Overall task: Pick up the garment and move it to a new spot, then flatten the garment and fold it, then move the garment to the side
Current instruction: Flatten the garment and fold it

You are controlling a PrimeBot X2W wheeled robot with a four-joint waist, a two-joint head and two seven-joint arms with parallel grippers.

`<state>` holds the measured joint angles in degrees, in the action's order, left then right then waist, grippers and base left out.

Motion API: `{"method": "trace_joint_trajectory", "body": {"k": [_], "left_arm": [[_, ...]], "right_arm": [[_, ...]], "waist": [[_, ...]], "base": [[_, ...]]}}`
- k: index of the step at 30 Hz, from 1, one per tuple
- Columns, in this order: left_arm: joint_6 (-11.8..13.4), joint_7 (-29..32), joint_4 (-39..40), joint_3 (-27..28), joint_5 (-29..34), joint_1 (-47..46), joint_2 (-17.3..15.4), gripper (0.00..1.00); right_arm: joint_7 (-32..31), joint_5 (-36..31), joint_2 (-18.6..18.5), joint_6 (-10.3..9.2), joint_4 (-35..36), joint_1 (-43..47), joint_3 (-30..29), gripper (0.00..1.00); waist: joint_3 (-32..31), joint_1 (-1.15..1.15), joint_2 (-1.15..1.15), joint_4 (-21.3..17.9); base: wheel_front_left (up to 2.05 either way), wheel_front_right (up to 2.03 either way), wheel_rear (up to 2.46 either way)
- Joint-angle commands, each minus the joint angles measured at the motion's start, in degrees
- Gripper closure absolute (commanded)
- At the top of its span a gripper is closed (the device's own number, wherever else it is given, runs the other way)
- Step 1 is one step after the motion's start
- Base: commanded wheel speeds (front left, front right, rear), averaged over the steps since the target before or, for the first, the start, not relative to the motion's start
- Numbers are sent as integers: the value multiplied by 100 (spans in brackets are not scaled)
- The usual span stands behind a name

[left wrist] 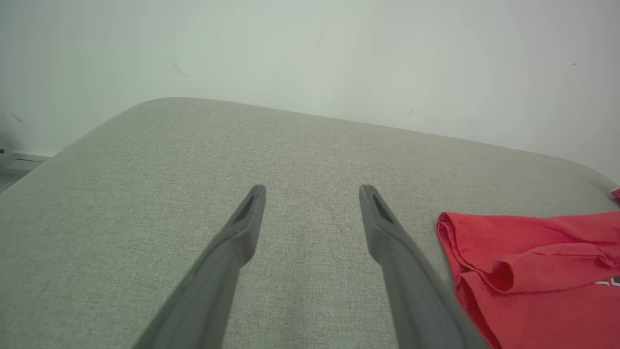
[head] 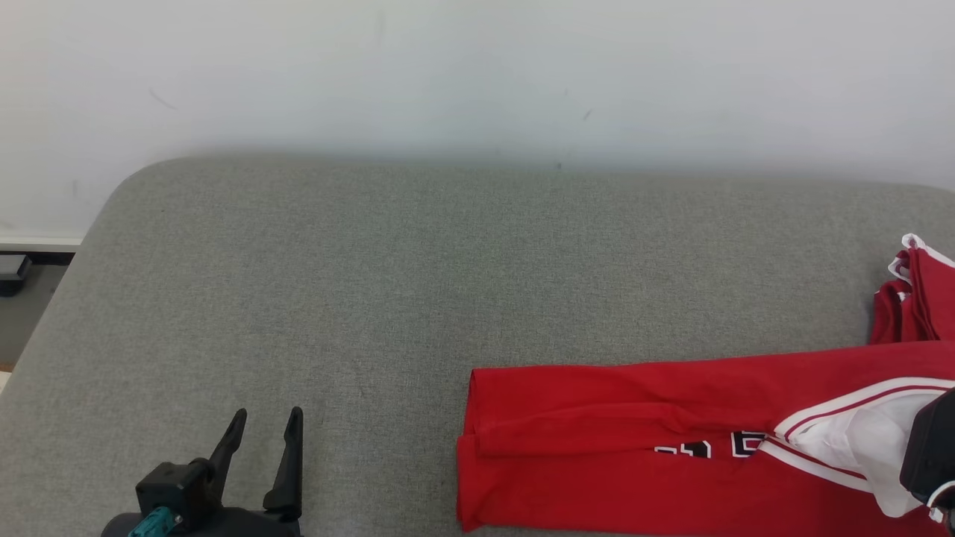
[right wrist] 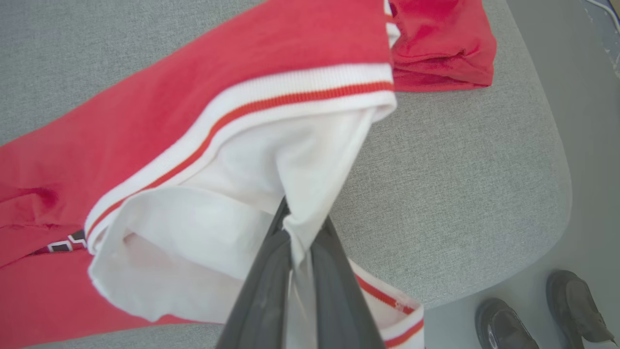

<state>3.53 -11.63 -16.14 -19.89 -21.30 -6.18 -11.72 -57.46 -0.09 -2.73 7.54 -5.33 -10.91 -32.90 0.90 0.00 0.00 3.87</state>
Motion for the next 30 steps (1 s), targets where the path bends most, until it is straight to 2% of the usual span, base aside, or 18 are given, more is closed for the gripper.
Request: {"method": "trace_joint_trajectory", "body": {"k": [1,10,19,30], "left_arm": [[6,-24,-7,-2,-8,45,-42,0],[43,-19,-9,-23,-51,84,-75,0],[33,-16,-2,-62,-82,9,-82,0],[13,-32,-71,-195,-33,-176,-44,0]], "right_arm": [[-36,54,-35,-11,81,55,7,100],[-364,213,-31,-9,732,410,284,100],[-538,639,-33,-9,1034,465,1504,100],[-592,946,-31,-8,566,47,2862,100]], "waist": [[-13,0,0,11],[-79,0,0,30],[-50,0,0,-9],[44,0,0,132]], "base": [[0,0,0],[0,0,0],[0,0,0],[0,0,0]]}}
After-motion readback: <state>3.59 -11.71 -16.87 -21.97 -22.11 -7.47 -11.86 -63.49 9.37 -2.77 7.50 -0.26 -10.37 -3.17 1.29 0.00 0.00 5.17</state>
